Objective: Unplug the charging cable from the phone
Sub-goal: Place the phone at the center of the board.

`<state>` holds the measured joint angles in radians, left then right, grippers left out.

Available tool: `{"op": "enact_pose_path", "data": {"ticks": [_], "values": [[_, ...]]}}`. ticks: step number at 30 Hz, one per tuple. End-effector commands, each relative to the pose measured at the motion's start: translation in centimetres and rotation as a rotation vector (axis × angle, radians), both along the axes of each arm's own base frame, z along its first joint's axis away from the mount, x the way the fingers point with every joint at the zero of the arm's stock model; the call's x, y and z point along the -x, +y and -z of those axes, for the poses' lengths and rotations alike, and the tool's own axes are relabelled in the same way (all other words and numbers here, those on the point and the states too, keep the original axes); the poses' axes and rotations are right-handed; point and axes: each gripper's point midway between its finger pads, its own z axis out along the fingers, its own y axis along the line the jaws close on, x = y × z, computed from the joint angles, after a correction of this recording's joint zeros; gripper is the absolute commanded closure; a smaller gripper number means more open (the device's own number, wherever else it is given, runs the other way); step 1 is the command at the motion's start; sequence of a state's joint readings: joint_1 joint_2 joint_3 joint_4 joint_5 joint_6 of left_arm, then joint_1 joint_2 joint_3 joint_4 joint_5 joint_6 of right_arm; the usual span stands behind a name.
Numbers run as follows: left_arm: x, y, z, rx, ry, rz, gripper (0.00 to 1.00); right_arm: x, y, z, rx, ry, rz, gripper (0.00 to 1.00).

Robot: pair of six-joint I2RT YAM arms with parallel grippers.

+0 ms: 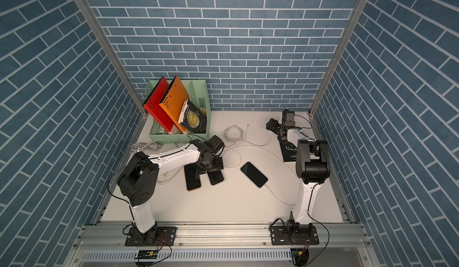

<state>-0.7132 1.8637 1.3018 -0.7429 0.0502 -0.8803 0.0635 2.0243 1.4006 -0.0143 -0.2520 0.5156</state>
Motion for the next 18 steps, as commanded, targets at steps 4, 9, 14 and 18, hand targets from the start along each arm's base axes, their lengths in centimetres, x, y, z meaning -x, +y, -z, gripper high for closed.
{"op": "enact_pose_path", "data": {"ticks": [4,9,14,18], "values": [[1.7,1.0,1.6,-0.057,0.071,0.059,0.50,0.1,-0.8,-1.8,0.053,-0.014,-0.004,0.01],[2.1,1.4,2.0,-0.079,0.087,0.072,0.48,0.2,-1.1,-2.8,0.067,-0.037,0.009,0.00],[2.4,1.8,2.7,-0.100,0.102,0.081,0.43,0.2,-1.2,-4.1,0.078,-0.066,0.009,0.00],[2.4,1.8,2.8,-0.106,0.101,0.083,0.29,0.4,-1.1,-5.3,0.074,-0.088,0.000,0.01]]}}
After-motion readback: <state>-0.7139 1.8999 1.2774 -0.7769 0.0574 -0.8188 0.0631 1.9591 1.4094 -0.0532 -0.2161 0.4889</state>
